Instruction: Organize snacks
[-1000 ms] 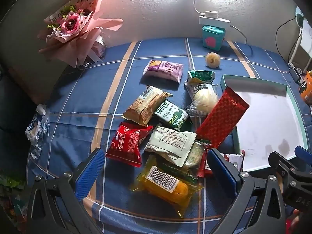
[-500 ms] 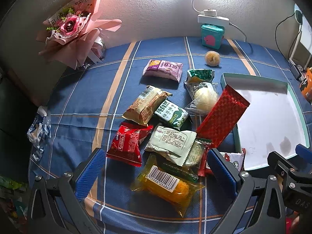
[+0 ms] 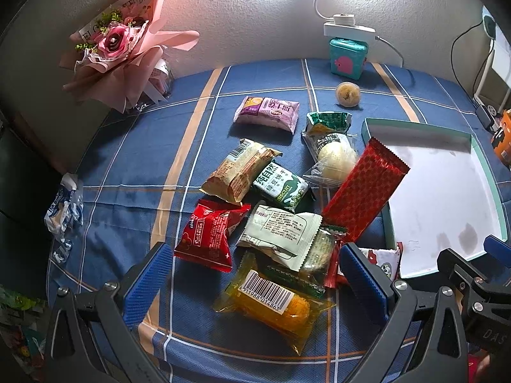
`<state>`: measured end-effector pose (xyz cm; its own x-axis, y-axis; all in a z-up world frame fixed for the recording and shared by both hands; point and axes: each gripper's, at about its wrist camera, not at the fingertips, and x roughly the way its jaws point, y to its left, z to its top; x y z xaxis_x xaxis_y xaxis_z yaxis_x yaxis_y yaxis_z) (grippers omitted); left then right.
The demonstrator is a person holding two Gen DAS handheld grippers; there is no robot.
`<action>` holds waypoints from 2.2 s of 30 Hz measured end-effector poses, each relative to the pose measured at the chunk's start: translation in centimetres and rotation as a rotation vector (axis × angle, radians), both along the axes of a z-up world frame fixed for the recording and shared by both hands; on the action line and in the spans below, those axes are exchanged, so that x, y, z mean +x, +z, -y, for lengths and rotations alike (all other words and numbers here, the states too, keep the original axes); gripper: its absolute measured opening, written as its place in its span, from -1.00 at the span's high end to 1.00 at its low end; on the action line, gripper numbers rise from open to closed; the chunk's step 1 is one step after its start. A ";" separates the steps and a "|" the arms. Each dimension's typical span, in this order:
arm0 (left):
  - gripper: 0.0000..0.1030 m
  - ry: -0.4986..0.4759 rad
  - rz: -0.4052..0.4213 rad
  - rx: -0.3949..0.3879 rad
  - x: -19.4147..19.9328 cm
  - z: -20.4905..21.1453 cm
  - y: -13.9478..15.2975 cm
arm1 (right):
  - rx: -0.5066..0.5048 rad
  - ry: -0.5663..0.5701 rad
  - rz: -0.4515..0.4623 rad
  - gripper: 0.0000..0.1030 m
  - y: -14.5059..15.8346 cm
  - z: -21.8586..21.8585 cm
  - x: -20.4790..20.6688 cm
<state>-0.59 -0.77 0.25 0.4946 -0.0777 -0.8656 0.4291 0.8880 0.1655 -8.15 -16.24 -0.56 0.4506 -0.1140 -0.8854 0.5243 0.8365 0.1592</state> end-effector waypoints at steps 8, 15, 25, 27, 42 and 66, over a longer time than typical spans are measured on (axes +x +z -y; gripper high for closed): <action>-1.00 -0.003 0.000 0.002 -0.1 0.1 -0.1 | 0.000 0.001 0.000 -1.00 0.0 -0.2 0.0; -1.00 -0.005 -0.002 0.006 -0.1 0.1 -0.1 | 0.000 0.002 -0.001 -1.00 -0.1 -0.1 0.0; -1.00 -0.004 -0.002 0.006 -0.1 0.1 -0.2 | 0.000 0.001 -0.001 -1.00 -0.1 -0.3 0.1; -1.00 -0.004 -0.004 0.006 -0.2 0.1 -0.2 | 0.000 0.002 -0.001 -1.00 -0.1 -0.3 0.1; -1.00 -0.006 -0.005 0.008 -0.3 0.0 -0.4 | 0.000 0.003 -0.002 -1.00 -0.2 -0.2 0.1; -0.93 0.289 -0.347 -0.104 3.5 -5.1 -5.8 | 0.126 0.231 -0.013 -0.87 -2.0 -5.0 4.0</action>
